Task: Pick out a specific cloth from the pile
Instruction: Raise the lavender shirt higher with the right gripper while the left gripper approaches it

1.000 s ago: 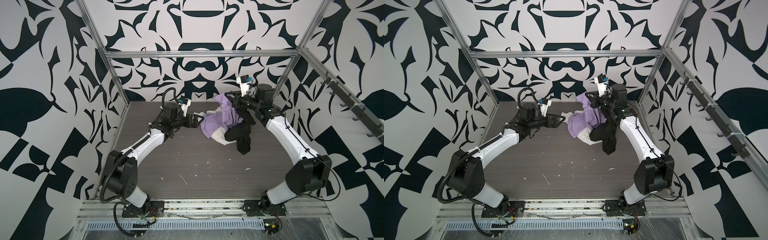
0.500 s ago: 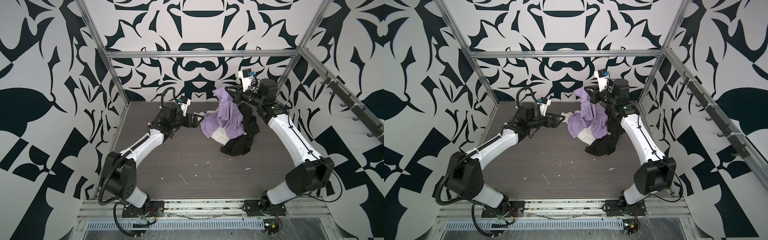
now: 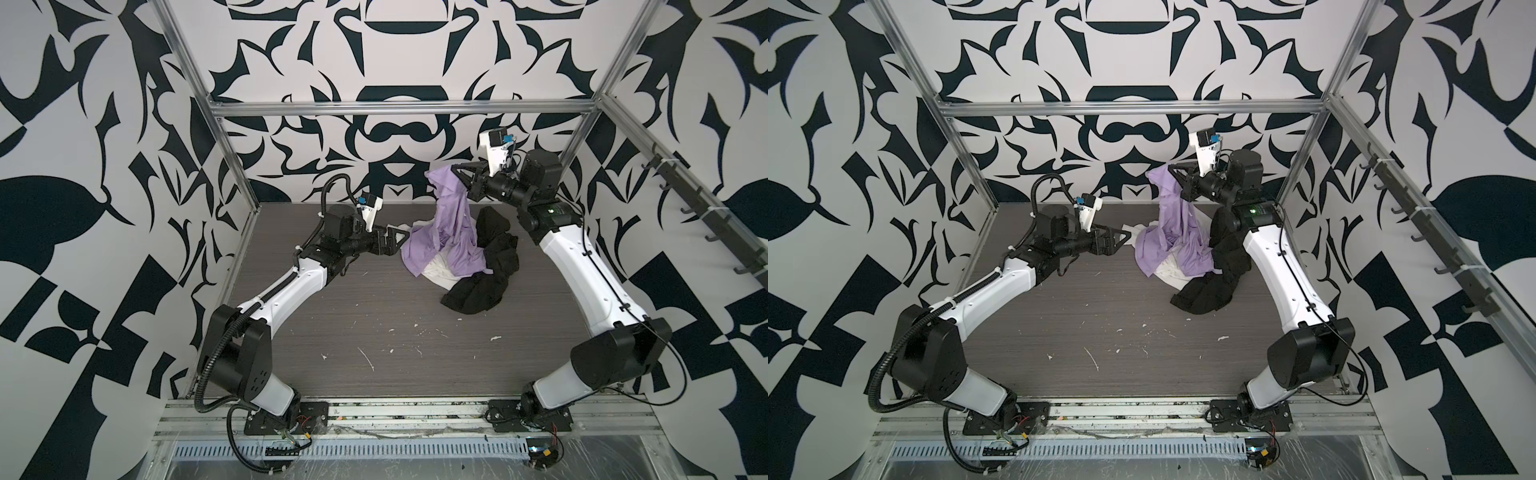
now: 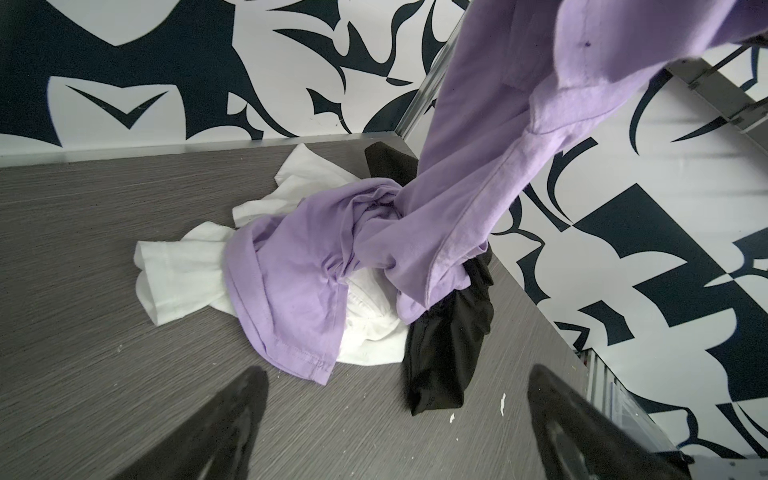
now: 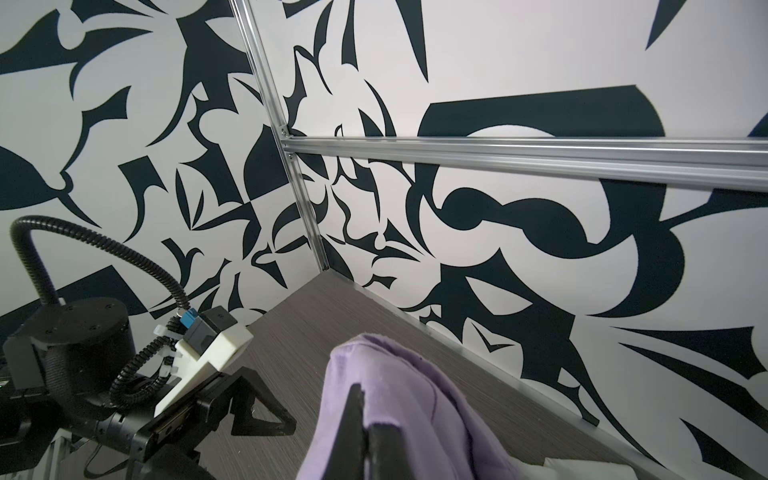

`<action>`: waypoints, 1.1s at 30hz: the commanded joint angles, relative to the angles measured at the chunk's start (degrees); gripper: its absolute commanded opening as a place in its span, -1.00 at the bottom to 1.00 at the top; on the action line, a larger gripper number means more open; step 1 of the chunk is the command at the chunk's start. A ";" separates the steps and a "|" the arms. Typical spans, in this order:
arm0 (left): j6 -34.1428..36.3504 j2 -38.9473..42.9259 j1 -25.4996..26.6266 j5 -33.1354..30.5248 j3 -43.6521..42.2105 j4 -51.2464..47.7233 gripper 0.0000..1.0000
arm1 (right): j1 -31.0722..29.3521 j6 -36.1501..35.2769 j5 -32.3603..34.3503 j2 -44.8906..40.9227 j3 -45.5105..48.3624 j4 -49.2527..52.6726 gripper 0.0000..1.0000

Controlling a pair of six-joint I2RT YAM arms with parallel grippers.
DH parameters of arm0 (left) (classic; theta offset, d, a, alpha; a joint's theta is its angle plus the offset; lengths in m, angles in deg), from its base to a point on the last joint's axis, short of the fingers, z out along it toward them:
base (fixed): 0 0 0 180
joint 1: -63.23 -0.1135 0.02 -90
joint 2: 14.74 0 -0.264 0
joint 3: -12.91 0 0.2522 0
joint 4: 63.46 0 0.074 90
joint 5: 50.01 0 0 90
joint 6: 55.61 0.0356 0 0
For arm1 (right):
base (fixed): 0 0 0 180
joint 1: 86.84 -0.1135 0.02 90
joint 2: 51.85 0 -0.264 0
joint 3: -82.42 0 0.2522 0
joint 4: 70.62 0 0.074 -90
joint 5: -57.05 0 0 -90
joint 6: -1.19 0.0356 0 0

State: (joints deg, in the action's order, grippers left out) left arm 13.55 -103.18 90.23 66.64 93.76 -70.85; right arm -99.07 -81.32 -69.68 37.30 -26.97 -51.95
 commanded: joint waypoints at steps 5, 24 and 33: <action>1.45 1.43 0.67 3.51 5.24 1.70 1.00 | -0.70 -1.80 -2.72 -0.89 -4.91 -1.84 -1.00; 2.11 1.33 1.75 6.26 12.72 7.48 1.00 | -1.57 -2.29 -5.72 -2.40 -8.42 0.93 -1.00; 9.10 2.35 1.78 6.23 24.10 -5.10 1.00 | -1.68 -4.12 -12.16 -2.88 -9.67 2.07 -1.00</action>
State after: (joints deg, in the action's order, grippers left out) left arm 19.08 -102.33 91.91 72.61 116.23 -72.33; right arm -100.40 -83.64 -77.55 37.47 -33.40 -47.14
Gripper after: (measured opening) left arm 0.999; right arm 0.045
